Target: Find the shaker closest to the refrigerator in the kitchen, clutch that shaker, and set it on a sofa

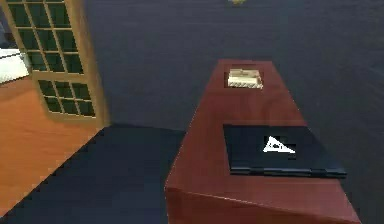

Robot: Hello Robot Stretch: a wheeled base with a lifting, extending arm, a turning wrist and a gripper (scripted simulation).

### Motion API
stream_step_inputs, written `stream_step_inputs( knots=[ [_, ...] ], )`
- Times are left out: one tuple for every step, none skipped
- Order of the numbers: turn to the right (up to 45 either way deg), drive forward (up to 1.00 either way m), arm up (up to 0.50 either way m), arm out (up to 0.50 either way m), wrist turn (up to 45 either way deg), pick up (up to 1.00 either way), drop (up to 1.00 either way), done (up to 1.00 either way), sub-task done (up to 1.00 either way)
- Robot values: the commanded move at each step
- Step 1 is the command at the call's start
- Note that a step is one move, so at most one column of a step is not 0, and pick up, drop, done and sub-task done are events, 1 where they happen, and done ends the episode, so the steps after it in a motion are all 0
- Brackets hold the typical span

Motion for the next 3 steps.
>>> stream_step_inputs(
  knots=[
    [-45.0, 0.00, 0.00, 0.00, 0.0, 0.00, 0.00, 0.00, 0.00],
    [-42.0, 0.00, 0.00, 0.00, 0.0, 0.00, 0.00, 0.00, 0.00],
    [0.0, 0.45, 0.00, 0.00, 0.0, 0.00, 0.00, 0.00, 0.00]
  ],
)
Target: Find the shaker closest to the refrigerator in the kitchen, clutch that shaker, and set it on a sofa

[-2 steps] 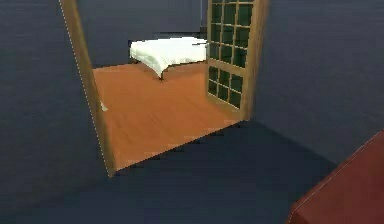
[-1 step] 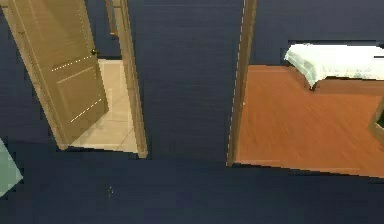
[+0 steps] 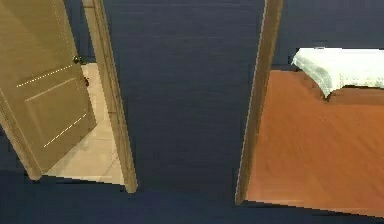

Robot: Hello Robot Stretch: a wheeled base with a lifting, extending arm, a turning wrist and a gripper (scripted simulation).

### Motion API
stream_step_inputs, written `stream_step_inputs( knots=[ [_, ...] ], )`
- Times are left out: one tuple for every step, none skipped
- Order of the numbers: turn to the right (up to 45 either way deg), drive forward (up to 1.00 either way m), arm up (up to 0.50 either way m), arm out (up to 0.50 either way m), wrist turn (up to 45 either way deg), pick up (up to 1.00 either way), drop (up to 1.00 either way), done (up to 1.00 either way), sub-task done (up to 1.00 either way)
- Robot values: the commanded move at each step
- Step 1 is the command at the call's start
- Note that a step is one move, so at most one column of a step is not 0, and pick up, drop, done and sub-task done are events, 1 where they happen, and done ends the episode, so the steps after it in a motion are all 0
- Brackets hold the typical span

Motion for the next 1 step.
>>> stream_step_inputs(
  knots=[
    [-45.0, 0.00, 0.00, 0.00, 0.0, 0.00, 0.00, 0.00, 0.00]
  ],
)
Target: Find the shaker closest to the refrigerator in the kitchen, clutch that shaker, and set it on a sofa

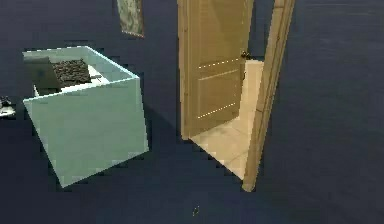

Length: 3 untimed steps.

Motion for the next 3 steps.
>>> stream_step_inputs(
  knots=[
    [-45.0, 0.00, 0.00, 0.00, 0.0, 0.00, 0.00, 0.00, 0.00],
    [-3.0, 0.00, 0.00, 0.00, 0.0, 0.00, 0.00, 0.00, 0.00],
    [0.0, 1.00, 0.00, 0.00, 0.0, 0.00, 0.00, 0.00, 0.00]
  ],
)
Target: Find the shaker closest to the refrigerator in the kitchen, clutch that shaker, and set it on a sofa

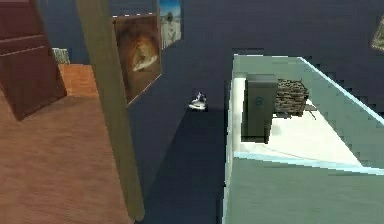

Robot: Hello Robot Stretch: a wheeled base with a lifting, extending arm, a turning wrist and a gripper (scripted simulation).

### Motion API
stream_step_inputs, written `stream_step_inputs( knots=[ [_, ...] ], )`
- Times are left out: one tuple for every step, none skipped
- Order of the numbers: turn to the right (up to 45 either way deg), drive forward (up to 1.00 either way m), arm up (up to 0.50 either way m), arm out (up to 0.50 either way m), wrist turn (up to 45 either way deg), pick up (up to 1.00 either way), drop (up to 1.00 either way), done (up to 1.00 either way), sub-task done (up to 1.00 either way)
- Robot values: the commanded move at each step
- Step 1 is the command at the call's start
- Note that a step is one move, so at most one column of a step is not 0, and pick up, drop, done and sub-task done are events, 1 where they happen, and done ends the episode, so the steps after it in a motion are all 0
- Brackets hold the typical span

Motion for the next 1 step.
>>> stream_step_inputs(
  knots=[
    [-6.0, 0.00, 0.00, 0.00, 0.0, 0.00, 0.00, 0.00, 0.00]
  ],
)
